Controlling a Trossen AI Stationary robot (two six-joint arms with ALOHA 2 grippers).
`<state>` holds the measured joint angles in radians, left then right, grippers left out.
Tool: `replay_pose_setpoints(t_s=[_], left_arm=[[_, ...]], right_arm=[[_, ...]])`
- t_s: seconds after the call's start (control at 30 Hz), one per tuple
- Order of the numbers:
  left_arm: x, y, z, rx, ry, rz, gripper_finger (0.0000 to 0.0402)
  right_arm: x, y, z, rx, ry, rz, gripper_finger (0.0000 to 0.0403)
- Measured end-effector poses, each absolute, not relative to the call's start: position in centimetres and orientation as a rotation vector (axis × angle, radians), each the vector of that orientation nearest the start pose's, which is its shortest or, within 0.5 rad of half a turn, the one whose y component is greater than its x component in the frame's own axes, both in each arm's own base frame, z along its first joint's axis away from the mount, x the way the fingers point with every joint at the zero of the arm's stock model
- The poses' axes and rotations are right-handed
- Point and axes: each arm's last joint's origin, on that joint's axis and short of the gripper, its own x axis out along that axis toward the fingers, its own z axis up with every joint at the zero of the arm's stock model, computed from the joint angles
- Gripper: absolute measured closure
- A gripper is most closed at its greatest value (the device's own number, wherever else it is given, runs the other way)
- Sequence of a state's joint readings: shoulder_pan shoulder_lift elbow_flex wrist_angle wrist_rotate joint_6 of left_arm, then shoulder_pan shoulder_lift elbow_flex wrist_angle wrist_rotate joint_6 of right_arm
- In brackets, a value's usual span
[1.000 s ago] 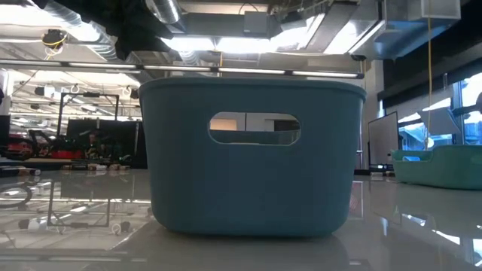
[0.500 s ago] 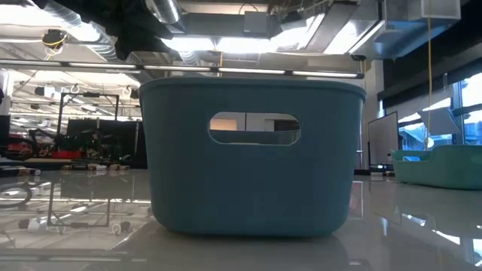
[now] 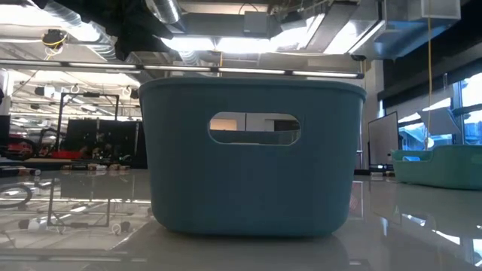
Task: Sort batteries
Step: Put the bottom right energizer AAA battery into the blue bin
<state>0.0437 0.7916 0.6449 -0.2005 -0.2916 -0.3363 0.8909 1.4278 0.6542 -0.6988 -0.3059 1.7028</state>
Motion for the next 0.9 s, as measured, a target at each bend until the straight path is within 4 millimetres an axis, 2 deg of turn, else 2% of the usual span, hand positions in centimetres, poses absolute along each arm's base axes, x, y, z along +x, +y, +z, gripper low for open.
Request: replay_pose_setpoints(t_s=[0.2,0.33,0.47,0.7,0.9], left_arm=[[17.5,1.7,28.2,-0.259,0.291,0.386,0.0240],[17.5,1.9,28.2,-0.237,0.294,0.397,0.0240],[17.4,2.0,28.1,-0.219,0.315,0.392,0.0240],[17.2,1.9,27.5,-0.208,0.391,0.368,0.0240],[17.1,1.8,27.2,-0.204,0.422,0.369,0.0240]], right_arm=[[13.6,16.7,15.9,0.859,1.670,-0.472,0.0388],[15.5,16.1,17.4,0.895,1.570,-0.416,0.0388],[18.2,14.9,19.2,0.878,1.435,-0.347,0.0388],[23.6,11.3,22.3,0.824,1.118,-0.225,0.0388],[27.9,8.9,23.1,0.772,0.948,-0.081,0.0388]])
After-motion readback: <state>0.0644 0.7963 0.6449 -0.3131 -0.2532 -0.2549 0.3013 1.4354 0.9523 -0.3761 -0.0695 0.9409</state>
